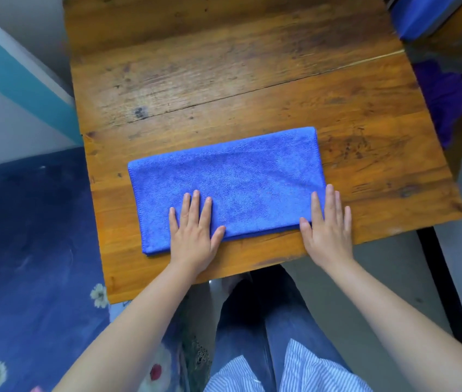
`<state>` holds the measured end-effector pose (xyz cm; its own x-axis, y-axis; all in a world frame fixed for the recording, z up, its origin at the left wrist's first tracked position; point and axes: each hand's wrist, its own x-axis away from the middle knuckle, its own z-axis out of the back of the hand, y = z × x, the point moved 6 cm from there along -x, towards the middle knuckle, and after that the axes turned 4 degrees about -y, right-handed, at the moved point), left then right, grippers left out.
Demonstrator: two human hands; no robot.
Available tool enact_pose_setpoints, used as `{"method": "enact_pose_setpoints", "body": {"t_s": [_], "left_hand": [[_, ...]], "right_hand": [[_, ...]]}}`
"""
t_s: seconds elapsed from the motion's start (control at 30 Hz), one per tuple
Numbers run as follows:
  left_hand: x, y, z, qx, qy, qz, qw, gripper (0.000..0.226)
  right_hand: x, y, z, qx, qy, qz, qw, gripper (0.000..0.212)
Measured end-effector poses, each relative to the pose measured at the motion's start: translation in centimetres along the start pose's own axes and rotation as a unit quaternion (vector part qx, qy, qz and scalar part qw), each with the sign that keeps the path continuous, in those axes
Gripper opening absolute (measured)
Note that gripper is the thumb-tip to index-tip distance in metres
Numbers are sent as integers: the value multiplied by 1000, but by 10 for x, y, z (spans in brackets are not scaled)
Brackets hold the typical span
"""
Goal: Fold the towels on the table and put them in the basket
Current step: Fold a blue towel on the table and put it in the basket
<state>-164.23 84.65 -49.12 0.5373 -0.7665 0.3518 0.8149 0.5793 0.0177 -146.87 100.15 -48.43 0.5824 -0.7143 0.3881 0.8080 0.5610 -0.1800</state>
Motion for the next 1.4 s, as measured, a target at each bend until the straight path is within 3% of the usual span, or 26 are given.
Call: {"method": "enact_pose_setpoints", "body": {"t_s": [0.17,0.23,0.33,0.43,0.5,0.7,0.83,0.9,0.97,1.13,1.2,1.3,1.4], "left_hand": [[-36,22,34,77,58,-66,993,62],[-62,34,50,111,36,-63,991,67],[-93,31,47,76,-4,-35,997,63],[-99,19,38,49,-23,-22,998,80],[-99,19,38,63,-30,-25,997,90],[-89,-12,41,72,-18,5,997,89],[-78,-61,35,60,-36,85,994,73],[-74,-80,33,68,-51,118,989,64],[-74,-88,31,89,-64,139,984,53],[-82,-73,45,95,-32,162,982,52],[-93,-48,53,99,-11,110,989,54],[-114,12,70,109,32,-45,992,54],[-137,68,82,108,18,-108,988,44]], "right_hand": [[1,14,19,-58,19,-92,994,62],[-5,12,27,-76,37,-138,987,60],[-12,8,28,-90,22,-178,980,61],[-15,-2,18,-55,48,-120,990,48],[-19,-9,17,-52,44,-100,993,52],[-66,-84,41,13,46,105,993,47],[-103,-114,26,70,-66,225,970,50],[-113,-97,27,79,-76,194,975,53],[-116,-71,36,43,-40,134,989,63],[-83,-8,53,-63,14,-55,996,59],[-56,-2,53,-81,38,-83,993,60],[-23,-4,39,-92,6,-136,986,58],[-9,-7,32,-115,-13,-173,978,61]]}}
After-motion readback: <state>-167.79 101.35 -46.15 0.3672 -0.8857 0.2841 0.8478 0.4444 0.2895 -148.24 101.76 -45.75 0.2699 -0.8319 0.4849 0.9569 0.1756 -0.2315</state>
